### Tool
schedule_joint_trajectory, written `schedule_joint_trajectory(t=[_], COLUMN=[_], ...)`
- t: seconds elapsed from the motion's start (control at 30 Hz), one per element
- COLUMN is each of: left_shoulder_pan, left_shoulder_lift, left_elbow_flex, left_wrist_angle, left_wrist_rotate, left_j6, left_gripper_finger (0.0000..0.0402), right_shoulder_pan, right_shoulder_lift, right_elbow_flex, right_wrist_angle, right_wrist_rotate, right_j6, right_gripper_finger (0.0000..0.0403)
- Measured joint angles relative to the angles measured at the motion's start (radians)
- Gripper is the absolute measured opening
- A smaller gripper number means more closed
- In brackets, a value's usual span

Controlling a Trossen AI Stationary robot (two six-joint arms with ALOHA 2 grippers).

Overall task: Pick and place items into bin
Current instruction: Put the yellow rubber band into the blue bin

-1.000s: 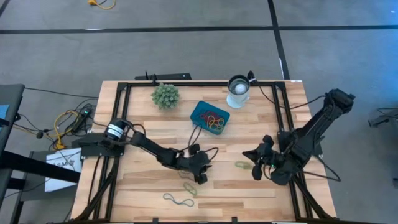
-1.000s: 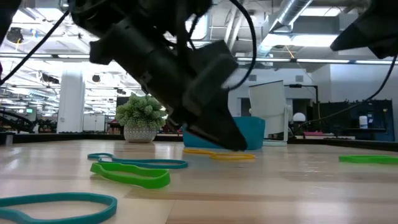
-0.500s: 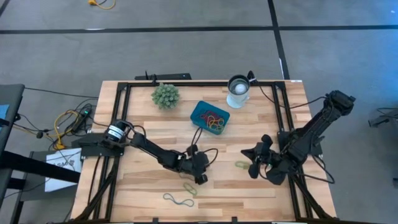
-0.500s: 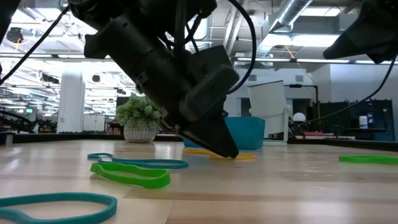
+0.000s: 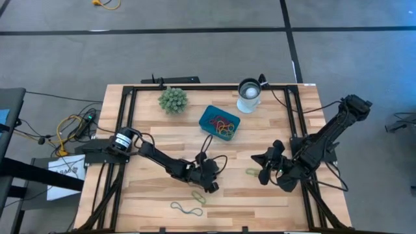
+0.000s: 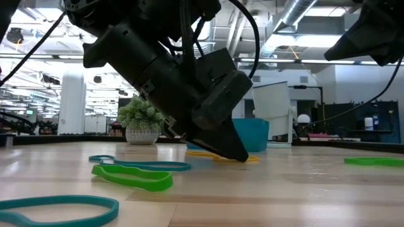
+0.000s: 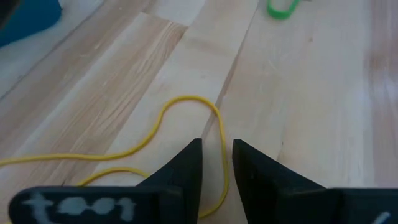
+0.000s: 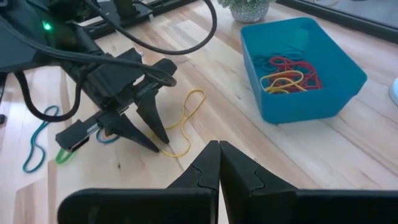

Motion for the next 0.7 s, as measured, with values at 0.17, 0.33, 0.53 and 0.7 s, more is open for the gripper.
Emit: schedule_joint_trajectory(t=[0.17, 0.33, 0.53, 0.7], left_shoulder_pan=[-0.001, 0.004, 0.033, 0.113], left_shoulder_lift=[0.001, 0.000, -0.065, -0.159], left_elbow_flex=[-0.001, 0.015, 0.125, 0.216], left_wrist_angle=[0.000, 0.006, -0.107, -0.135], left_wrist_rotate=[-0.007, -0.009, 0.026, 0.030], left_j6=[-0.002, 0.020, 0.173, 0.343], left_gripper_finger=[0.0021, 0.0002, 0.0000, 0.0000], right_shoulder_pan=[0.000, 0.000, 0.000, 0.012], right_shoulder_lift=[0.000, 0.000, 0.000, 0.001], right_elbow_flex=[0.000, 0.000, 0.000, -0.002], right_wrist_angle=[-0.006, -0.009, -0.016, -0.013], right_wrist_rotate=[0.000, 0.000, -0.001, -0.003], right_j6=[0.000, 0.000, 0.000, 0.000], right_gripper_finger=[0.0000, 0.0000, 0.0000, 0.0000])
